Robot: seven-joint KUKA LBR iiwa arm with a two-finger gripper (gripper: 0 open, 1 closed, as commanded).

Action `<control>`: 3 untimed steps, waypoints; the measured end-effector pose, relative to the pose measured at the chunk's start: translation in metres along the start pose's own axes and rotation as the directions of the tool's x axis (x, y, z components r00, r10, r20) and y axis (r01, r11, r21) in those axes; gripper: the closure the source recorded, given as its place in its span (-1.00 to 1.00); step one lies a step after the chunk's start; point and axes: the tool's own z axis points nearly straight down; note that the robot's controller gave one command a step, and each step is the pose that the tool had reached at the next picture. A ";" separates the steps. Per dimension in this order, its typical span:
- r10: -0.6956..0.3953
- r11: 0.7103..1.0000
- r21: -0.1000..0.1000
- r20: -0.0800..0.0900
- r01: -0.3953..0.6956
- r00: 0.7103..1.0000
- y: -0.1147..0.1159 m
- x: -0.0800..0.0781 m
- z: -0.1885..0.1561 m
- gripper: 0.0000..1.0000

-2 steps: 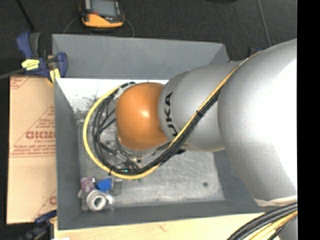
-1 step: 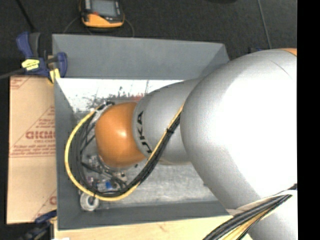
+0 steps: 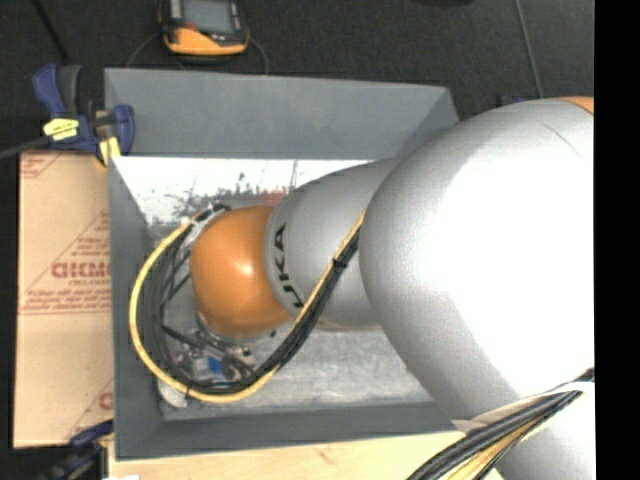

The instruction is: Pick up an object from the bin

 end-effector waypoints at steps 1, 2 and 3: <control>-0.021 1.000 -0.005 0.007 0.021 1.000 0.005 0.007 -0.094 1.00; 0.270 0.963 -0.002 -0.004 -0.270 0.963 0.012 0.013 -0.046 1.00; 0.272 0.962 -0.004 -0.003 -0.272 0.962 0.012 0.012 -0.047 -1.00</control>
Offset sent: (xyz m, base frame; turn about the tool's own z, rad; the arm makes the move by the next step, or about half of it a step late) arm -0.0111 0.0042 0.0884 -0.0257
